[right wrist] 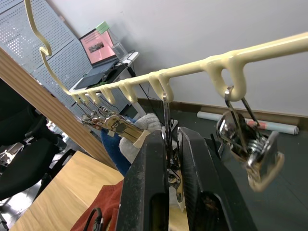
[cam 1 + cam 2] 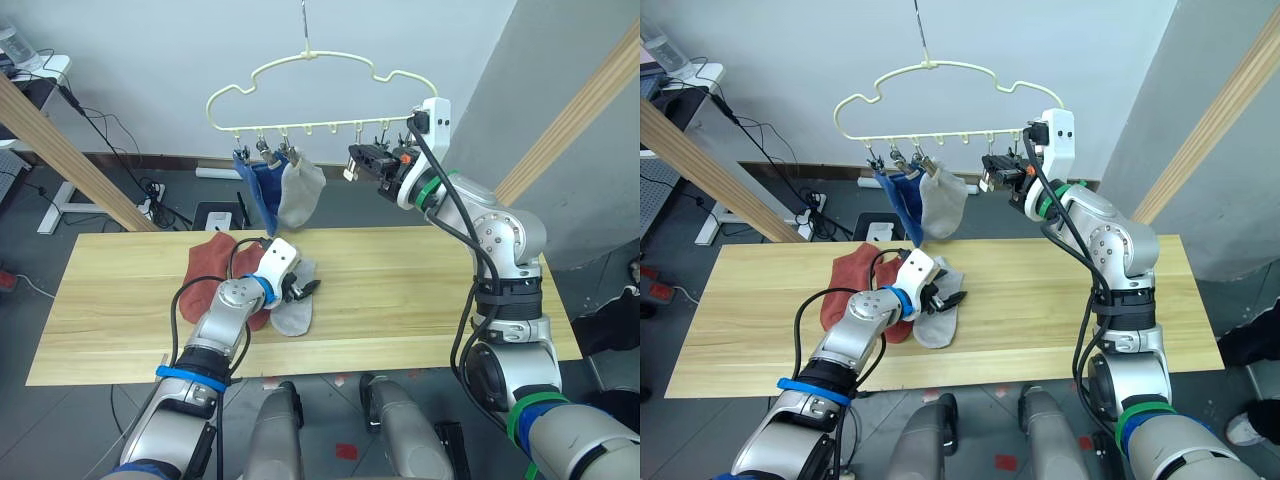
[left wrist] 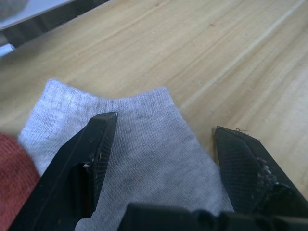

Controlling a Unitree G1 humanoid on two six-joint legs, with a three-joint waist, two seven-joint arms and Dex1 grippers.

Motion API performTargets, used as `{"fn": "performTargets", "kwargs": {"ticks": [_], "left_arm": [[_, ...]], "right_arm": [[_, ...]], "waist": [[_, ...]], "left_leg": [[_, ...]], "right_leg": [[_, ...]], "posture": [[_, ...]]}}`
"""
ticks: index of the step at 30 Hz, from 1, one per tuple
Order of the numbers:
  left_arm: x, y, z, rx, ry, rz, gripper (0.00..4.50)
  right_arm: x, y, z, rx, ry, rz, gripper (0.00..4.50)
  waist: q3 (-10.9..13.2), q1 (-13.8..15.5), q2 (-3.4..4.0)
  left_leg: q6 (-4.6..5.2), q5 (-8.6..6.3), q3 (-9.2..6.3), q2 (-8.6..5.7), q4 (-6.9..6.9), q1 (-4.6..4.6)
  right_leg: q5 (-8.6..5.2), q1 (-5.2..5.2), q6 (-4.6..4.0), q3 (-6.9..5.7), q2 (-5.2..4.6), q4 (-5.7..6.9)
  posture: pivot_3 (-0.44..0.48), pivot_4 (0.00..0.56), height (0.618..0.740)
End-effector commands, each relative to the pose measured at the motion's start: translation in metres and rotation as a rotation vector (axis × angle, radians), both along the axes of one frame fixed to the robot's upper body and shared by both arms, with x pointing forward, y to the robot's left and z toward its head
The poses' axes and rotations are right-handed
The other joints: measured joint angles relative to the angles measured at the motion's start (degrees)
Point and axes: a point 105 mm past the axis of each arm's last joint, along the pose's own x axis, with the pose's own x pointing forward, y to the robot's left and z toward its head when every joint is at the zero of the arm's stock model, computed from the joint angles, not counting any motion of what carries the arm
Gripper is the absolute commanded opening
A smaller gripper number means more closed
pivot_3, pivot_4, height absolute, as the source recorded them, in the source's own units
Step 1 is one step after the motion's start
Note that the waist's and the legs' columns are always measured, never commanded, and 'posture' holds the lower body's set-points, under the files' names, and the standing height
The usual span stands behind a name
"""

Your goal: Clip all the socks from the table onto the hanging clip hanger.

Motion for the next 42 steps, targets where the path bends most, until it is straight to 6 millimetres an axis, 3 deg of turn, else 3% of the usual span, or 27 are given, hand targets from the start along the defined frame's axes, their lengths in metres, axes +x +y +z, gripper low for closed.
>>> {"fn": "performTargets", "kwargs": {"ticks": [1, 7, 18, 24, 27, 34, 37, 42], "left_arm": [[-0.004, -0.003, -0.01, 0.01, 0.025, -0.016, 3.37], [-0.007, -0.003, -0.01, -0.007, 0.035, -0.03, 2.25], [-0.013, -0.011, 0.001, -0.084, -0.002, -0.074, 1.3], [-0.024, -0.024, 0.022, -0.207, -0.032, -0.147, 0.04], [-0.03, -0.025, 0.032, -0.25, -0.043, -0.167, 0.04], [-0.048, -0.022, 0.081, -0.441, -0.138, -0.238, 0.04], [-0.069, -0.025, 0.114, -0.41, -0.348, -0.374, 0.04], [-0.08, -0.024, 0.131, -0.235, -0.647, -0.426, 0.04]], "right_arm": [[-0.005, -0.001, 0.016, 0.022, -0.053, 0.008, 0.06], [-0.005, -0.002, 0.015, 0.028, -0.049, 0.003, 0.06], [-0.003, 0.0, 0.014, 0.033, -0.045, 0.005, 0.06], [-0.003, 0.001, 0.014, 0.03, -0.049, 0.013, 0.06], [-0.003, 0.001, 0.014, 0.029, -0.049, 0.014, 0.06], [-0.001, -0.002, 0.014, 0.034, -0.038, 0.01, 0.06], [-0.002, -0.004, 0.014, 0.075, 0.03, 0.03, 0.06], [-0.005, -0.004, 0.011, 0.077, 0.141, 0.077, 0.06]], "waist": [[0.0, 0.0, 0.0], [0.0, 0.0, 0.0], [0.0, 0.01, 0.0], [0.0, 0.04, 0.0], [0.0, 0.04, 0.0], [0.0, 0.03, 0.0], [0.0, 0.03, 0.0], [0.0, 0.07, 0.0]], "left_leg": [[0.0, 0.0, -0.01, 0.0, 0.0, 0.0], [0.0, 0.0, 0.0, 0.0, 0.01, 0.01], [0.0, 0.0, 0.0, 0.0, 0.0, 0.01], [0.0, 0.0, -0.01, 0.0, -0.01, -0.01], [0.0, 0.0, -0.01, 0.0, 0.0, -0.01], [0.0, 0.0, -0.03, 0.02, 0.0, -0.01], [0.0, 0.0, 0.0, 0.01, -0.01, -0.01], [0.0, 0.0, 0.0, 0.0, -0.02, 0.0]], "right_leg": [[0.0, 0.0, 0.0, -0.01, 0.0, 0.0], [0.0, 0.01, 0.0, 0.0, 0.0, 0.01], [0.0, 0.01, 0.0, 0.0, -0.01, 0.0], [0.0, 0.0, 0.0, -0.01, -0.01, -0.01], [0.0, 0.0, 0.0, -0.01, -0.01, 0.0], [0.0, -0.01, 0.0, -0.02, 0.0, 0.01], [0.0, -0.01, 0.0, 0.01, -0.01, -0.01], [0.01, 0.0, -0.01, 0.01, -0.02, -0.02]], "posture": [[-0.107, 0.331, 0.74], [-0.102, 0.334, 0.74], [-0.083, 0.33, 0.74], [-0.071, 0.321, 0.74], [-0.068, 0.317, 0.74], [-0.067, 0.308, 0.74], [-0.067, 0.307, 0.74], [-0.064, 0.312, 0.74]]}}
